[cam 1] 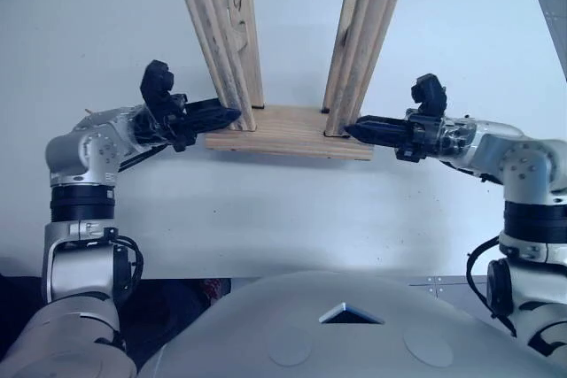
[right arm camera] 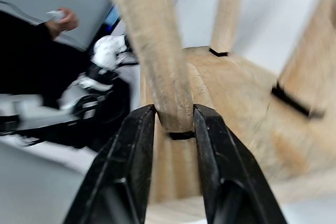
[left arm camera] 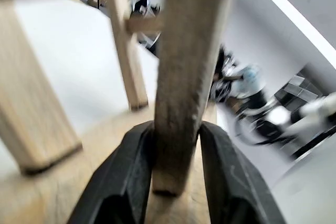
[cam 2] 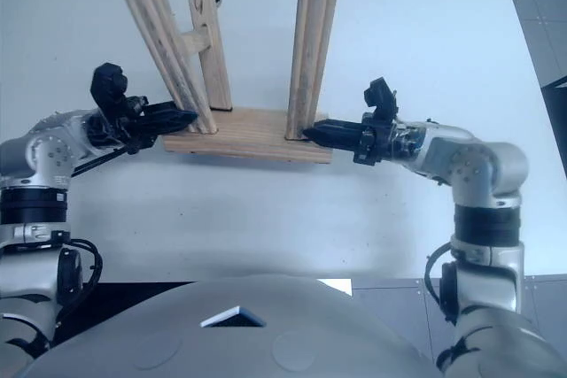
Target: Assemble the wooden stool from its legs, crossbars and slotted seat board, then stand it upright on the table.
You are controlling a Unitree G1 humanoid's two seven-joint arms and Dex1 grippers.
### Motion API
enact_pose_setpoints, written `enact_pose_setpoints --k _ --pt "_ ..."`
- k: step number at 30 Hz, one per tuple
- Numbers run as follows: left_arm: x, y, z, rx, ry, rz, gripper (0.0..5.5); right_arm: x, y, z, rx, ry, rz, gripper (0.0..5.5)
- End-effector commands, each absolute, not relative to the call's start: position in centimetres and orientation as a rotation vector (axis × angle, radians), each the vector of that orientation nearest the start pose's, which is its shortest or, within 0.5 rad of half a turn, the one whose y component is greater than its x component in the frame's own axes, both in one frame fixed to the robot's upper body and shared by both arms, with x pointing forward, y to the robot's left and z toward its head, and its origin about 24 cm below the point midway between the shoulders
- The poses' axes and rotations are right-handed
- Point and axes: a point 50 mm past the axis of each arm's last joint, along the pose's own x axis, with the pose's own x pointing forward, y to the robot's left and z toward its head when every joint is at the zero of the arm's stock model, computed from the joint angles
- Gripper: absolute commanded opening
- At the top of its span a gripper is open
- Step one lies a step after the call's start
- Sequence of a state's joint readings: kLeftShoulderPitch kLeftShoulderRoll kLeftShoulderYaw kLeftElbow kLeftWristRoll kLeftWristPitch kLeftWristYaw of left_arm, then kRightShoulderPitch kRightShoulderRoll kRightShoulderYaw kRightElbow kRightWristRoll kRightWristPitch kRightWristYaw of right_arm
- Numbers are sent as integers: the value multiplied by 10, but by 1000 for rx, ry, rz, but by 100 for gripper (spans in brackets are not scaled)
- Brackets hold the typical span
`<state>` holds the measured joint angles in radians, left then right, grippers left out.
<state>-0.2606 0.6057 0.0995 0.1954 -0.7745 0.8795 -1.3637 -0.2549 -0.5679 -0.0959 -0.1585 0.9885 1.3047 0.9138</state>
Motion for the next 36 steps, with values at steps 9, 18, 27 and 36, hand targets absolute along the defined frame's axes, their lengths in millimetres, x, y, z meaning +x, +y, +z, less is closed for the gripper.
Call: enact_pose_setpoints --k 9,18,27,36 --pt "251 196 81 -664 565 -1183 113 226 -156 109 642 977 1254 229" --pt "257 227 97 -585 460 -1094 113 264 -191 123 846 809 1070 291" --pt "274 226 101 -681 512 -1059 204 266 -191 129 834 791 1065 384" --pt "269 246 112 -585 492 -1079 204 275 -203 127 601 488 985 390"
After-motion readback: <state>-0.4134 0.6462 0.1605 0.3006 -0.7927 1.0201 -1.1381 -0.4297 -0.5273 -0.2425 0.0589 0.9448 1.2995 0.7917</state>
